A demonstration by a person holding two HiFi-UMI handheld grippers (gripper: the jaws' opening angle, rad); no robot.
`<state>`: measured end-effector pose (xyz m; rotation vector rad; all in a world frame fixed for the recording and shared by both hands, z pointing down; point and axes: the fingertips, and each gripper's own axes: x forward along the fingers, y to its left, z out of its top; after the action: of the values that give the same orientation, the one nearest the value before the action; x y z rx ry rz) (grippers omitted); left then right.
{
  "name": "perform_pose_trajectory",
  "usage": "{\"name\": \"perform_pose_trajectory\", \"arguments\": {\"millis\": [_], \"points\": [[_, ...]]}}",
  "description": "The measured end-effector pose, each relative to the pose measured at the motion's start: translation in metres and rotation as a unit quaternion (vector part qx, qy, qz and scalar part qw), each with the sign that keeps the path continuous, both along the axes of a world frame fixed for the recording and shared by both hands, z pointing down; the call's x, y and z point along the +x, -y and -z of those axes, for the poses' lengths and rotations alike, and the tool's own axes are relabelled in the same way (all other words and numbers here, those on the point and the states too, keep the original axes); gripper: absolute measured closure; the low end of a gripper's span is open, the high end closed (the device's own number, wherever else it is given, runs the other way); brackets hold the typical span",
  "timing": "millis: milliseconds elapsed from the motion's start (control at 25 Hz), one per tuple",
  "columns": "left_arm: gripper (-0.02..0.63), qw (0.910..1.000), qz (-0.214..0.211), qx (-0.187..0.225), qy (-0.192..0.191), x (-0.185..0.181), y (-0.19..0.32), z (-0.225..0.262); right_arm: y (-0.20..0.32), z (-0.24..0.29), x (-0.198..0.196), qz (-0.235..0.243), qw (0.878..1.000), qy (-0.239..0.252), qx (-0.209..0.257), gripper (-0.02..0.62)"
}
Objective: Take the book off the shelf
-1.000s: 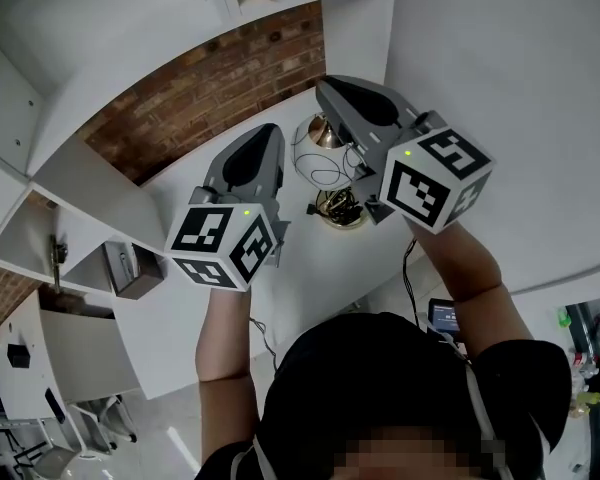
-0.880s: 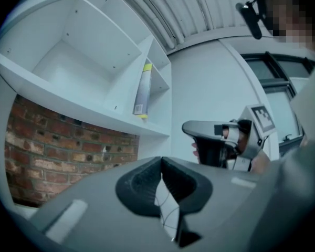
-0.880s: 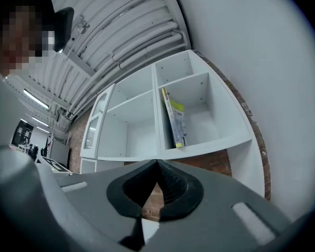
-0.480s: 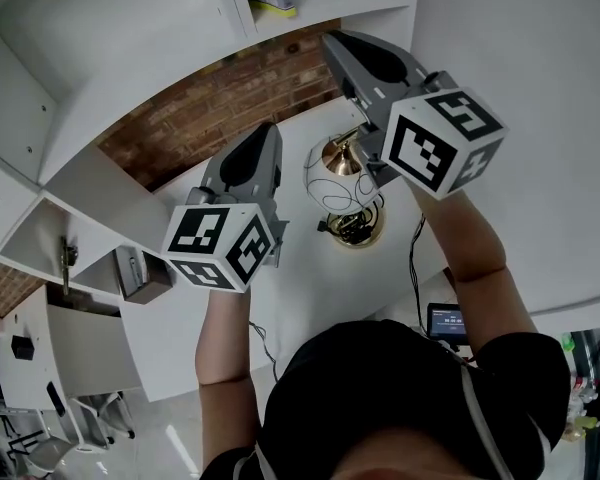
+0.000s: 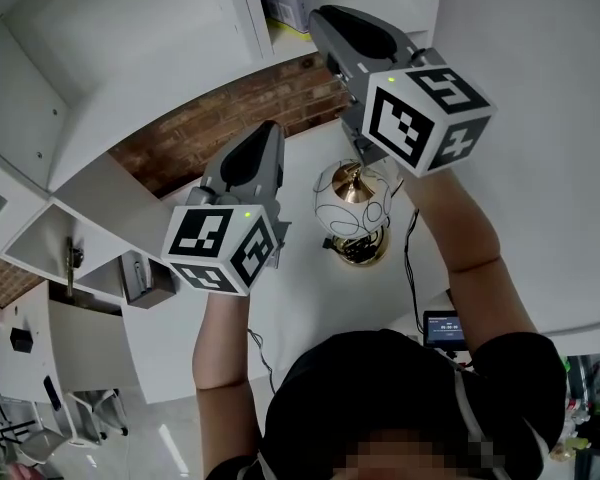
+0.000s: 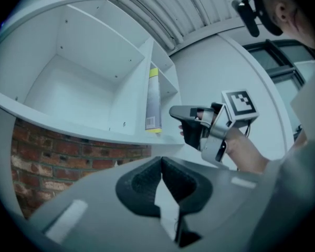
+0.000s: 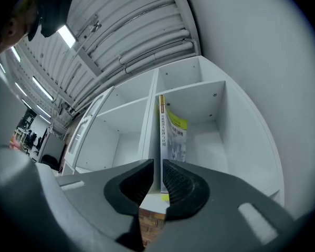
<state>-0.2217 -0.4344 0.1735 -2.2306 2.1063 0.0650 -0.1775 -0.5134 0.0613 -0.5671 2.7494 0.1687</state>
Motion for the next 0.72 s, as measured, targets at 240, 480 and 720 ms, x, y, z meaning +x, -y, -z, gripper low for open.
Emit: {"name": "perform_pose_trajectory", "arguments": {"millis": [240,480,720], "points": [[0.600,1.0000,0.000,-0.003,0.004,-0.003,0.011,0.003,0.009,0.029,-0.018,-0.013,0.999,0.003,0.030,0.500],[0.600,1.0000,0.006,0.002,0.001,-0.012,0.014,0.010,0.021,0.047,-0.035,-0.038,0.998,-0.001,0.048,0.465],[0.600,0.9998,0.015,0.012,0.000,-0.021,0.017,0.027,0.032,0.055,-0.050,-0.045,0.998,-0.005,0.046,0.465]]}}
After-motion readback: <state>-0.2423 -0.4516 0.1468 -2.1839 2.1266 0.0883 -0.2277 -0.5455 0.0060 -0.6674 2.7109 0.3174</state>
